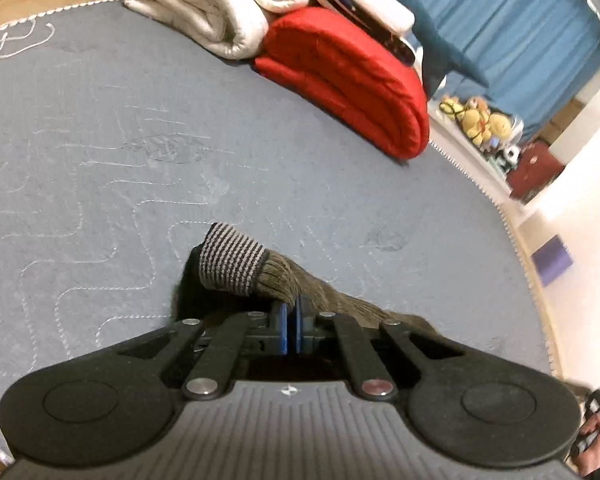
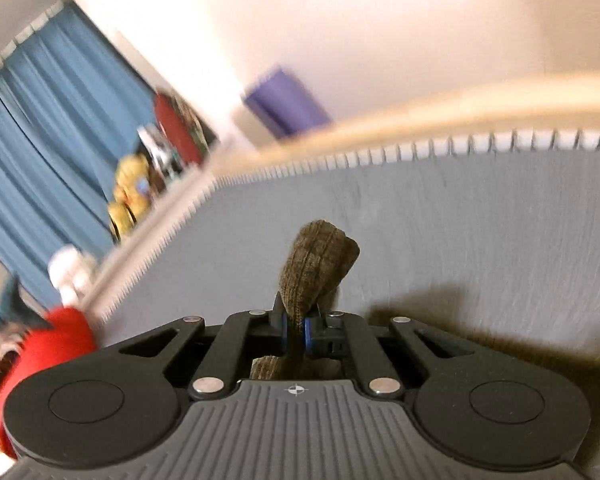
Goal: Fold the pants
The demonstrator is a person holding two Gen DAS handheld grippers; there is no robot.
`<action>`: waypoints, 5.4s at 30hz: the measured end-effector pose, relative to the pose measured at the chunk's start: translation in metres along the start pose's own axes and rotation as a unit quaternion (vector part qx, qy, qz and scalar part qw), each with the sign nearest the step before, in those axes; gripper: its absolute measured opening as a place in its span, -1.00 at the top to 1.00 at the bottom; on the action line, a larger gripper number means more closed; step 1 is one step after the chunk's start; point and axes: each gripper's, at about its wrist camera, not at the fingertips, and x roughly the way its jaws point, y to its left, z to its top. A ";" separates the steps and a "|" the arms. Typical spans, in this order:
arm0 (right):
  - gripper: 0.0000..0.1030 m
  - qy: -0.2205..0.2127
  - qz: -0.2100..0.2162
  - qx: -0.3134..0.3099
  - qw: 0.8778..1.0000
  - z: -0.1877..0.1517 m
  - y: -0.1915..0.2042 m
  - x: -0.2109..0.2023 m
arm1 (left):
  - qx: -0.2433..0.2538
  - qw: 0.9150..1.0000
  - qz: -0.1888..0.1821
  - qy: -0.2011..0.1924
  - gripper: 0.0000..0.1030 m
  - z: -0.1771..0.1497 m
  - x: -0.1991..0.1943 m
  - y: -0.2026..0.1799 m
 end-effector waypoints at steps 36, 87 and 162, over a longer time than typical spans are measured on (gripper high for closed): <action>0.17 0.049 -0.099 -0.141 0.984 -0.027 -0.023 -0.009 | 0.181 0.979 0.059 0.076 -0.06 -0.063 0.084 -0.106; -0.37 0.009 -0.200 -0.191 0.961 -0.003 -0.036 0.005 | 0.254 0.952 0.167 0.045 0.91 -0.039 0.158 -0.085; 0.49 0.015 0.109 -0.344 0.932 -0.163 0.213 -0.143 | 0.202 0.977 0.072 0.017 0.44 -0.041 0.092 -0.124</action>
